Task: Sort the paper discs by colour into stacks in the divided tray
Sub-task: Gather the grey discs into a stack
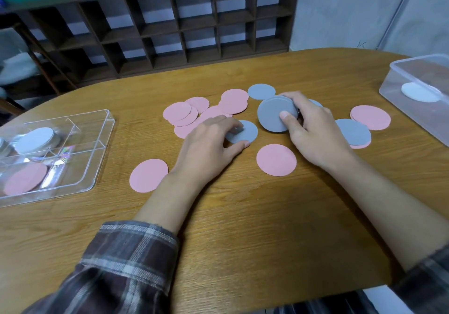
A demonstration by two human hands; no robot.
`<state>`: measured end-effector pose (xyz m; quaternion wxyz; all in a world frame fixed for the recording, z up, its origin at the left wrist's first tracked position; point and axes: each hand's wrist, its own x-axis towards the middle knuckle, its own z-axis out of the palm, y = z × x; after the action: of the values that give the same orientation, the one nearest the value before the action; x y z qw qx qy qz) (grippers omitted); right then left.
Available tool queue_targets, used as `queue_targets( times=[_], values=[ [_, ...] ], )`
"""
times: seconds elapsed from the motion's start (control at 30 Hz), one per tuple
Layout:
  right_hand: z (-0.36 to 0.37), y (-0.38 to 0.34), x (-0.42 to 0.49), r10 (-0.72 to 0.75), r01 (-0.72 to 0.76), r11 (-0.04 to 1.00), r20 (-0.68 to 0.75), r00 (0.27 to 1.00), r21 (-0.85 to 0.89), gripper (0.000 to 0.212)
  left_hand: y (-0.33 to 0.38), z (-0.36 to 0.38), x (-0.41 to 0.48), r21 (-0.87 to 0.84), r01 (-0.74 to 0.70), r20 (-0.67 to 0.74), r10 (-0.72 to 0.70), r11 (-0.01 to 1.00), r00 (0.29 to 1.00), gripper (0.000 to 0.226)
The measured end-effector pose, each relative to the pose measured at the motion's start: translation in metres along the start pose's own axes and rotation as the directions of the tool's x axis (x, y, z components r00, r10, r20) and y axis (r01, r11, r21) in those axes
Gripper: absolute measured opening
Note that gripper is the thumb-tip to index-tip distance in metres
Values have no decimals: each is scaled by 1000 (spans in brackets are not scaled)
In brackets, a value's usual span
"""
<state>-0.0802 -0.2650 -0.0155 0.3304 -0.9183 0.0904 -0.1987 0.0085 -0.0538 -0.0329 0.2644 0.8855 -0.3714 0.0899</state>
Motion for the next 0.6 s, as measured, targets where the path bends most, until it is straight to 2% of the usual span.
queue_targets(
  times=[0.17, 0.27, 0.5, 0.6],
  values=[
    [-2, -2, -2, 17, -17, 1000, 1, 1000, 9, 35, 0, -2, 0, 21, -37, -13, 37, 999, 999, 22],
    [-1, 0, -1, 6, -6, 1000, 0, 1000, 6, 34, 0, -2, -1, 45, -75, -51, 77, 996, 996, 22],
    [-1, 2, 0, 11, -10, 1000, -26, 1000, 22, 37, 3, -3, 0, 16, -120, -246, 120, 993, 962, 17],
    [0, 1, -1, -25, 25, 999, 0, 1000, 26, 41, 8, -3, 0, -68, -144, -282, 120, 987, 952, 17]
  ],
)
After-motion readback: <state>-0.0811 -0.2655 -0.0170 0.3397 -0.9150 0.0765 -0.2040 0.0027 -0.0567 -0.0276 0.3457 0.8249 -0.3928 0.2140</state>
